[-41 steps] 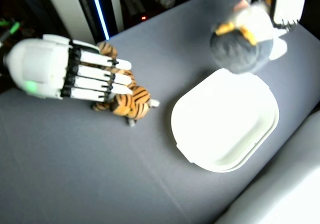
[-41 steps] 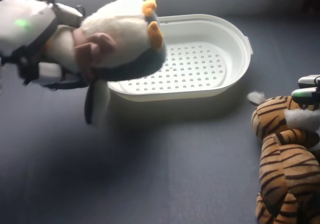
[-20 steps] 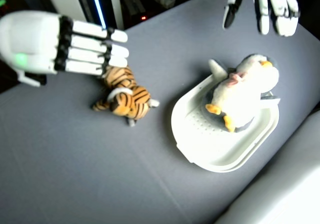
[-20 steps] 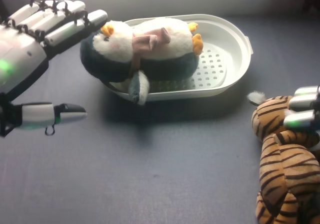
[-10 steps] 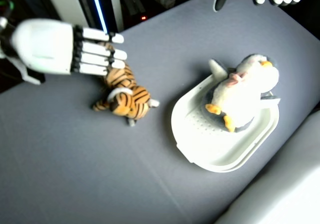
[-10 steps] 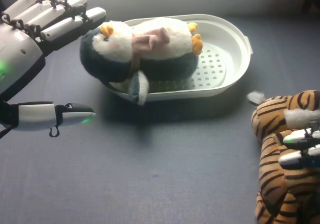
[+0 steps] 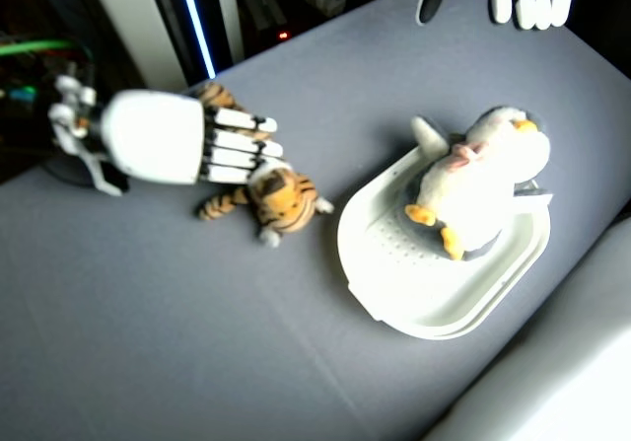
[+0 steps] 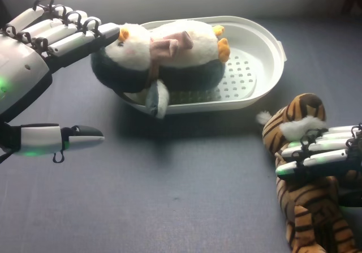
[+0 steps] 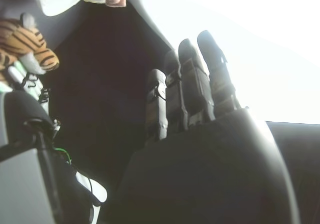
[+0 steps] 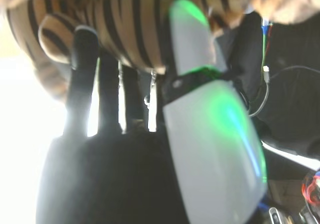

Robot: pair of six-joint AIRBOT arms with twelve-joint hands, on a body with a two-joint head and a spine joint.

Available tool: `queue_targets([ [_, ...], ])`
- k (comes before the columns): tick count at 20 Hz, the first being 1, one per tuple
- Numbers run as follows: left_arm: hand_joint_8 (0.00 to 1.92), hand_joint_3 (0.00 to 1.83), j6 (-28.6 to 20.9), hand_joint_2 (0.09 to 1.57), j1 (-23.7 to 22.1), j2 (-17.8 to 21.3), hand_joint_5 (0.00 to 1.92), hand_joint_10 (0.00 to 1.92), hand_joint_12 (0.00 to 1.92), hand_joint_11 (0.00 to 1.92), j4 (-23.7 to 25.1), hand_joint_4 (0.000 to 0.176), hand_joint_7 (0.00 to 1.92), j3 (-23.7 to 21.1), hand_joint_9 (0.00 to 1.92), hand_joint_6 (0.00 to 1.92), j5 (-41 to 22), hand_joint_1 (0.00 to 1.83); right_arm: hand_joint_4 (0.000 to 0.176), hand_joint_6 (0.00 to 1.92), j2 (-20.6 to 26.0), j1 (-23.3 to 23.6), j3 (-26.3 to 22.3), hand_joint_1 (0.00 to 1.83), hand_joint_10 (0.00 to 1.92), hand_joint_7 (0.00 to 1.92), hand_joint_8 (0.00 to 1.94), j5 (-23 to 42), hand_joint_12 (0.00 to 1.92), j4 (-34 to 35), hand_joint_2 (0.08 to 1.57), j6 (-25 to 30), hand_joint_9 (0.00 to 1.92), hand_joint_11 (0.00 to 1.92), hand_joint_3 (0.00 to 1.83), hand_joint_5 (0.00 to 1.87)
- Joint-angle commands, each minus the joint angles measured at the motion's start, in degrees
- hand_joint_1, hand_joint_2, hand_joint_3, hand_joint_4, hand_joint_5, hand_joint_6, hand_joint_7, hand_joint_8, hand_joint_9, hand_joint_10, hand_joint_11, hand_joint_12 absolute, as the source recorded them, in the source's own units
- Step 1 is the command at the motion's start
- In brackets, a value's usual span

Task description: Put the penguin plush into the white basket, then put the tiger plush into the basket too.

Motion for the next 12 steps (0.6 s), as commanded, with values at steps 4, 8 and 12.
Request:
queue_targets([
  [4,0.00,0.00,-0.7,0.91,0.4,0.7,0.24,0.00,0.46,0.00,-0.4,0.067,0.27,-0.1,0.19,0.00,-7.8,0.76,0.000,1.04,0.0,0.4,-0.1,1.33,1.73,0.61,1.61,1.2,1.57,1.6,1.27,-0.7,0.63,0.48,0.00,0.77],
  [8,0.00,0.00,-1.1,0.91,0.9,0.6,0.26,0.00,0.48,0.00,-0.4,0.058,0.27,-0.2,0.19,0.00,-8.7,0.77,0.000,0.93,5.4,1.2,-2.7,1.34,1.58,0.65,1.41,11.1,1.40,3.8,1.21,-0.8,0.71,0.48,0.00,0.95],
  [12,0.00,0.00,-1.2,0.92,1.2,0.6,0.24,0.01,0.60,0.00,-0.6,0.054,0.26,-0.2,0.22,0.00,-8.7,0.77,0.000,0.83,7.8,1.2,-4.0,1.24,1.25,0.79,1.34,23.8,1.33,10.3,1.16,-3.3,0.71,0.64,0.01,1.02],
])
